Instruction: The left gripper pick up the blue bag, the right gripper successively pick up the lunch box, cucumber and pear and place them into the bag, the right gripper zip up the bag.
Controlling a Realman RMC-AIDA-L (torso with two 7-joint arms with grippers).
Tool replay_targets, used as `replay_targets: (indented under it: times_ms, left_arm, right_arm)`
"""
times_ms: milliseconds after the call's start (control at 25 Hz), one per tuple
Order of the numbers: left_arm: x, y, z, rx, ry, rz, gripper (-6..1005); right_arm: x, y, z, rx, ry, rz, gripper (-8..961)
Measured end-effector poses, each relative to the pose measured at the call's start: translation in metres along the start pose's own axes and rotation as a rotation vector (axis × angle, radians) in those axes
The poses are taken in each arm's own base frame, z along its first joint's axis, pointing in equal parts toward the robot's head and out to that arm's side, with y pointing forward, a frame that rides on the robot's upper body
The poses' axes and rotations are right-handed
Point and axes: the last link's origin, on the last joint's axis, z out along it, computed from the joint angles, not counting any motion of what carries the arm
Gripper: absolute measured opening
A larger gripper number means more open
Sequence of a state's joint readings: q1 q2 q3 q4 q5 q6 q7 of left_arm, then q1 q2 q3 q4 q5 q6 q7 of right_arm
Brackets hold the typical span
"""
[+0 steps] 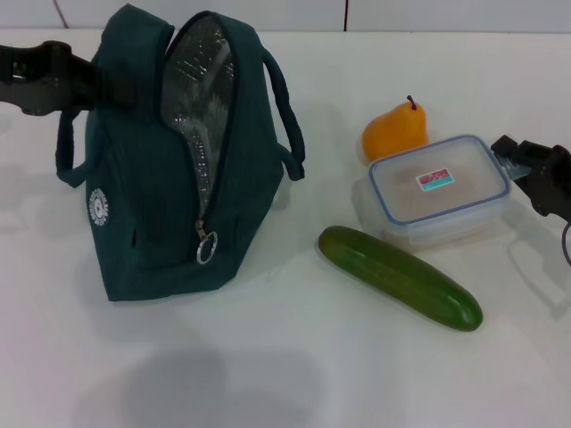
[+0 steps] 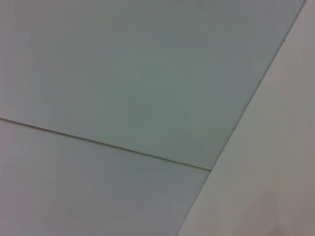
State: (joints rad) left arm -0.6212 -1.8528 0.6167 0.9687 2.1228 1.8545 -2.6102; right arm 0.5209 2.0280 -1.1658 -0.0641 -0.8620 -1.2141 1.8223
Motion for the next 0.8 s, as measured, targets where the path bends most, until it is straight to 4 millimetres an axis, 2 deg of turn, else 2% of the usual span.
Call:
replay_targets:
  times_ms: [160, 440, 800]
  left_arm:
    - [0.000, 0.000, 0.000, 0.000, 0.000, 0.004, 38]
    - [-0.001, -0.001, -0.001, -0.002, 0.003, 0.002, 40]
    - [0.000, 0.001, 0.000, -0.016, 0.010, 0.004, 42]
  right_arm:
    - [0.000, 0.000, 0.000, 0.001, 0.000, -0.012, 89]
    - [0.001, 0.001, -0.002, -0.017, -0.001, -0.027, 89]
    - [-0.011, 0.018, -0.016, -0.156, -0.082, -0.025, 88]
